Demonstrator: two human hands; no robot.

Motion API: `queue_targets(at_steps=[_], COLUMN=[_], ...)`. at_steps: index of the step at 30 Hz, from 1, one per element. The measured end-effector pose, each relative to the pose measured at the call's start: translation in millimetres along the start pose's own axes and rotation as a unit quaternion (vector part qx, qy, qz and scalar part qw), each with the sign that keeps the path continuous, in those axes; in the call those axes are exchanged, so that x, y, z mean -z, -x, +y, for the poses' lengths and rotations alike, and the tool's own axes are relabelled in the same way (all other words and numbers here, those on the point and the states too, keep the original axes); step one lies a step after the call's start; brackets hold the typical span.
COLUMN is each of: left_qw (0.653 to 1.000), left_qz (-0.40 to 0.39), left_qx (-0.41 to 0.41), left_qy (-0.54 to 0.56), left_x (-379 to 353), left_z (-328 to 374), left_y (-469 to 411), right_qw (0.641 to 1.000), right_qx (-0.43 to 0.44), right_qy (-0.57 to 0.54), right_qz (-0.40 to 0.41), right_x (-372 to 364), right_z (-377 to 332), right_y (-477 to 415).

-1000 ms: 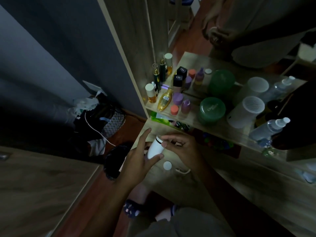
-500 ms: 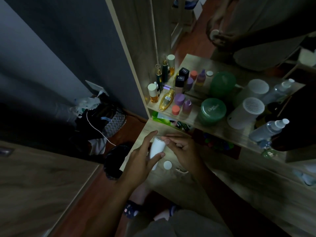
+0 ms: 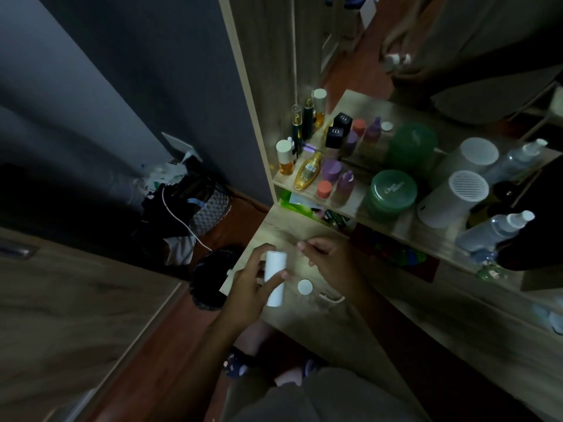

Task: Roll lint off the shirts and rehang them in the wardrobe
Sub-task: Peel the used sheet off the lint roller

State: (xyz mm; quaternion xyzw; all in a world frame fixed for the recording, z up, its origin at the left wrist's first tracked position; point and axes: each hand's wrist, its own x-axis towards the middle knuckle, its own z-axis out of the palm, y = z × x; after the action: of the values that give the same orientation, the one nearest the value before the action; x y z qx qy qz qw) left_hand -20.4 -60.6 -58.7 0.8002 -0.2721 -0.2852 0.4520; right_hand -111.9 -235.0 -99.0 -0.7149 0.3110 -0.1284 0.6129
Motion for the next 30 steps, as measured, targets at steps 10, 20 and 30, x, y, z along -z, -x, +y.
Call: queue_targets(at_steps=[10, 20, 30], left_qw=[0.95, 0.906, 0.881], left_qz=[0.11, 0.127, 0.137], left_qx=[0.198, 0.288, 0.286], left_qy=[0.216, 0.282, 0.35], left_x=[-3, -10, -1], left_z=[-8, 1, 11], left_y=[-6, -7, -8], right_qw=[0.935, 0.868, 0.873], right_qx=[0.023, -0.032, -0.035], right_qy=[0.347, 0.475, 0.461], right_qz=[-0.063, -0.141, -0.154], right_x=[-26, -54, -42], right_z=[141, 127, 126], right_y=[8, 8, 2])
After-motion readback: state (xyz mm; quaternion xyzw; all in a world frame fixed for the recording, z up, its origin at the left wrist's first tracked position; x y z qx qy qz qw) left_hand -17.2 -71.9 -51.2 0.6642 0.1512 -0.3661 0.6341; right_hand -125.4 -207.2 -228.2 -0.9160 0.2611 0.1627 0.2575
